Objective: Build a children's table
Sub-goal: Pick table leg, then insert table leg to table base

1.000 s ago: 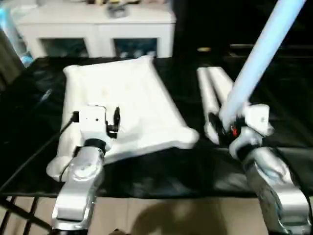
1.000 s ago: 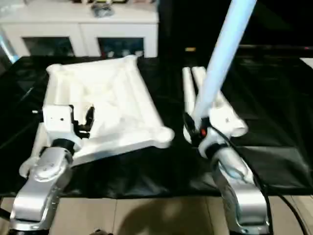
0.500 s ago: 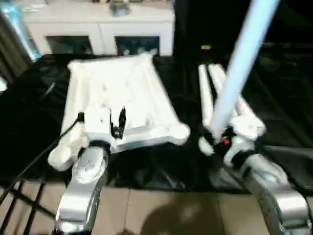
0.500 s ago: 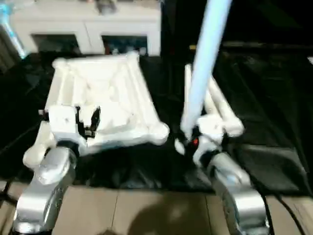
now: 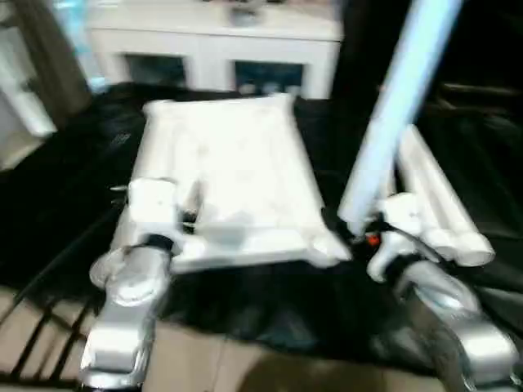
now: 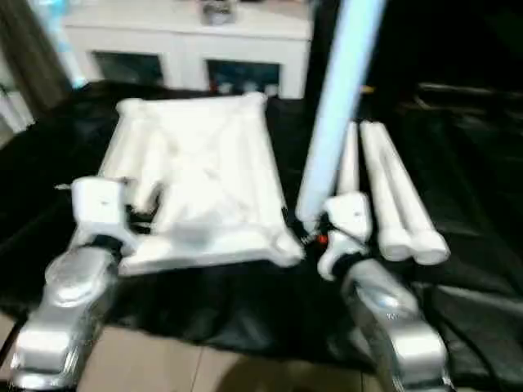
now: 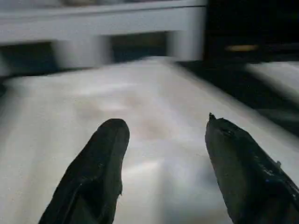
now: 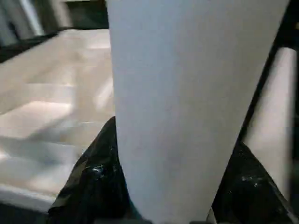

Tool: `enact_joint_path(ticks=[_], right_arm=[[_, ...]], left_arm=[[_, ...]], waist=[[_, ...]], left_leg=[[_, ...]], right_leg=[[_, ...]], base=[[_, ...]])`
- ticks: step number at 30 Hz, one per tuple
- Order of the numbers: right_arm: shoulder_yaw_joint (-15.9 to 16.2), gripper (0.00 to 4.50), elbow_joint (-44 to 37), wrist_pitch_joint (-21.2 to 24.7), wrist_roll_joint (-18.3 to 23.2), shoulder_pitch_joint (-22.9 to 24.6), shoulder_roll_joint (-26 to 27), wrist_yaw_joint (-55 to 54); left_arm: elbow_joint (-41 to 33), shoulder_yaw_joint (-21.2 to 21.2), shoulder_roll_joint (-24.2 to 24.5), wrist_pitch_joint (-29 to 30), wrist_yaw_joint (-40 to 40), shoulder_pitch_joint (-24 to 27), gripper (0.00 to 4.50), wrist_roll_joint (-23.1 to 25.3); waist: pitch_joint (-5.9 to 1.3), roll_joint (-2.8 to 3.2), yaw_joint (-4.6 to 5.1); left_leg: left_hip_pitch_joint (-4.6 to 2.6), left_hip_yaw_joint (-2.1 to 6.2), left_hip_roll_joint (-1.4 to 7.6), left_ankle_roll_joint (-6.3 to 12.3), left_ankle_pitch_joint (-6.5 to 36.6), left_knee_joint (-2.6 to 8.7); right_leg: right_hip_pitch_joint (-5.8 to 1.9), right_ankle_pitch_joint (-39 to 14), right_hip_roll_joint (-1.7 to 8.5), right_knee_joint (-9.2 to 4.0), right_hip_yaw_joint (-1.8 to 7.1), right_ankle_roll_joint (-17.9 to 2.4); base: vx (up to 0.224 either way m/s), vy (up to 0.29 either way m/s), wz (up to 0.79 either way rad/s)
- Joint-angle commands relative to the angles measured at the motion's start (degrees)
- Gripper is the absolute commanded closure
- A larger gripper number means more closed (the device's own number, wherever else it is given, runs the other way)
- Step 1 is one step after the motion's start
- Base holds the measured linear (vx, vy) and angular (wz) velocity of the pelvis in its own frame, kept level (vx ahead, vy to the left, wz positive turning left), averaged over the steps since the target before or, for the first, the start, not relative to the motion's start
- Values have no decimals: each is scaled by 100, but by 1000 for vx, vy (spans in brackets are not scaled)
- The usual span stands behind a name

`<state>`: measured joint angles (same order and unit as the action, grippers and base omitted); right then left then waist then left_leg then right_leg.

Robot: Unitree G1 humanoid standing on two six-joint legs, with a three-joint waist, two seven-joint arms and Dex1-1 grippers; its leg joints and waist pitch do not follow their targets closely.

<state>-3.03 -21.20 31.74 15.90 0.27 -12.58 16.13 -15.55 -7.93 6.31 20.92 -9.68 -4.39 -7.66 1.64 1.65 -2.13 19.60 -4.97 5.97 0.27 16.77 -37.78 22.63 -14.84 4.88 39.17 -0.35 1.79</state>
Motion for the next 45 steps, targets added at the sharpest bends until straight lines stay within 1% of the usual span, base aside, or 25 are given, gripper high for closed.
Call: enact_joint_path(ticks=[1,2,3,4,5,6,7,8,9,10,12,14,16,18,22,23,24,25,27,29,30,31,32,40,45], right_arm=[[39,257,-341,21,127,-32,50,-17],[24,257,-388,36,121,-13,36,-37],[7,257,-438,76,55,13,-13,-83],[-77,257,-512,161,60,53,-57,-119],[-131,257,-539,209,61,63,-74,-149],[-165,257,-554,239,71,66,-81,-165],[-204,257,-553,309,115,53,-87,-164],[-229,257,-540,353,165,36,-97,-135],[-241,258,-522,343,152,20,-133,-115],[-284,258,-496,373,184,-7,-147,-103],[-325,258,-457,411,201,-58,-180,-86],[-326,258,-410,483,214,-139,-248,-61],[-349,258,-408,594,262,-207,-267,-71],[-356,258,-417,629,278,-237,-281,-60],[-324,258,-447,598,269,-226,-361,21],[-320,258,-465,606,284,-211,-387,36],[-321,258,-485,621,298,-201,-405,39],[-325,258,-503,632,310,-187,-415,44],[-332,258,-540,645,311,-158,-427,52],[-333,258,-577,650,304,-127,-437,59],[-331,258,-586,649,305,-118,-443,59],[-320,258,-601,640,300,-99,-460,65],[-310,258,-611,634,299,-86,-467,68],[-237,258,-631,610,300,-64,-490,120],[-151,258,-564,574,295,-144,-520,196]], left_arm=[[-53,72,138,-65,-272,101,150,-173],[-49,17,187,-47,-454,119,150,-244],[15,-43,243,53,-646,120,150,-312],[158,-125,299,163,-916,81,150,-400],[242,-204,350,141,-1072,41,150,-405],[290,-257,385,108,-1163,13,150,-399],[354,-323,430,105,-1346,-35,150,-458],[403,-370,462,144,-1490,-80,150,-526],[500,-491,549,155,-1745,-169,168,-568],[681,-606,615,204,-1999,-321,168,-595],[973,-751,704,189,-2364,-568,189,-599],[1494,-889,795,74,-2799,-991,196,-493],[1919,-972,852,-22,-3151,-1316,224,-436],[2138,-1044,906,-107,-3386,-1480,228,-396],[2945,-1383,1125,-535,-3964,-1984,269,-77],[3297,-1461,1168,-721,-4105,-2172,285,34],[3582,-1508,1192,-888,-4237,-2316,285,106],[3752,-1556,1231,-1005,-4359,-2398,299,160],[4010,-1611,1284,-1155,-4546,-2519,308,233],[4206,-1625,1312,-1254,-4652,-2608,324,283],[4264,-1627,1318,-1293,-4661,-2633,336,304],[4380,-1635,1324,-1385,-4645,-2679,347,361],[4474,-1635,1325,-1456,-4649,-2714,347,383],[5086,-1564,1307,-1897,-4859,-2934,410,486],[5274,-1513,1279,-2024,-5011,-2994,445,487]], waist=[[-359,-170,-121],[-385,-43,-114],[-359,50,-85],[-339,84,-71],[-272,92,-43],[-211,100,-50],[-193,152,-37],[-165,120,-42],[-140,128,-41],[-122,117,-24],[-94,114,-22],[-102,81,1],[-141,107,8],[-162,89,40],[-215,150,38],[-231,138,43],[-245,182,33],[-256,167,26],[-302,192,21],[-297,254,25],[-294,240,23],[-292,246,20],[-291,291,17],[-245,266,37],[-247,250,46]], left_leg=[[309,7,115,163,-2000,247],[254,-7,143,-51,-2089,265],[174,-11,249,-170,-1742,302],[162,-4,283,-263,-1533,331],[125,15,392,-473,-977,450],[18,-23,460,-576,-188,524],[-2,-50,462,-606,89,549],[-13,-107,512,-570,480,626],[-16,-117,530,-586,663,649],[-4,-133,530,-587,804,669],[-73,-190,508,-615,1198,699],[11,-183,497,-602,984,724],[6,-186,483,-609,824,707],[81,-180,465,-578,487,706],[70,-208,445,-499,96,658],[85,-208,448,-489,-31,650],[84,-200,453,-492,-100,647],[79,-207,451,-482,-157,635],[110,-195,465,-458,-449,614],[103,-201,469,-439,-466,608],[117,-198,473,-441,-435,614],[118,-198,486,-431,-396,620],[110,-193,491,-438,-366,621],[100,-200,520,-504,5,671],[110,-202,525,-500,-82,669]], right_leg=[[-634,5269,263,-233,291,-759],[-586,5573,144,-208,213,-696],[-487,4849,119,-293,173,-725],[-486,4295,90,-322,163,-779],[-470,2935,91,-420,119,-897],[-389,1468,91,-545,106,-1057],[-393,974,109,-572,134,-1132],[-381,43,133,-665,159,-1195],[-359,-257,145,-686,165,-1196],[-362,-539,154,-718,175,-1173],[-293,-1567,172,-825,223,-932],[-341,-1584,167,-834,228,-817],[-340,-1539,175,-831,235,-768],[-394,-1195,174,-822,234,-780],[-388,-581,147,-799,237,-881],[-403,-301,134,-775,226,-940],[-409,-144,134,-752,220,-966],[-407,20,128,-749,214,-991],[-449,810,136,-655,194,-1155],[-426,1053,135,-654,172,-1249],[-457,1124,146,-646,171,-1319],[-463,1127,158,-644,168,-1368],[-457,1095,163,-642,165,-1382],[-457,482,188,-709,177,-1404],[-464,528,200,-701,184,-1422]], base=[[0,0,0],[0,0,0],[0,0,0],[0,0,0],[0,0,0],[0,0,0],[0,0,0],[-68,4,9],[-68,4,9],[-78,6,7],[-51,-5,7],[-55,-12,0],[-29,-6,-1],[0,0,0],[0,0,0],[0,0,0],[0,0,0],[0,0,0],[0,0,0],[0,0,0],[0,0,0],[0,0,0],[0,0,0],[0,0,0],[0,0,0]])
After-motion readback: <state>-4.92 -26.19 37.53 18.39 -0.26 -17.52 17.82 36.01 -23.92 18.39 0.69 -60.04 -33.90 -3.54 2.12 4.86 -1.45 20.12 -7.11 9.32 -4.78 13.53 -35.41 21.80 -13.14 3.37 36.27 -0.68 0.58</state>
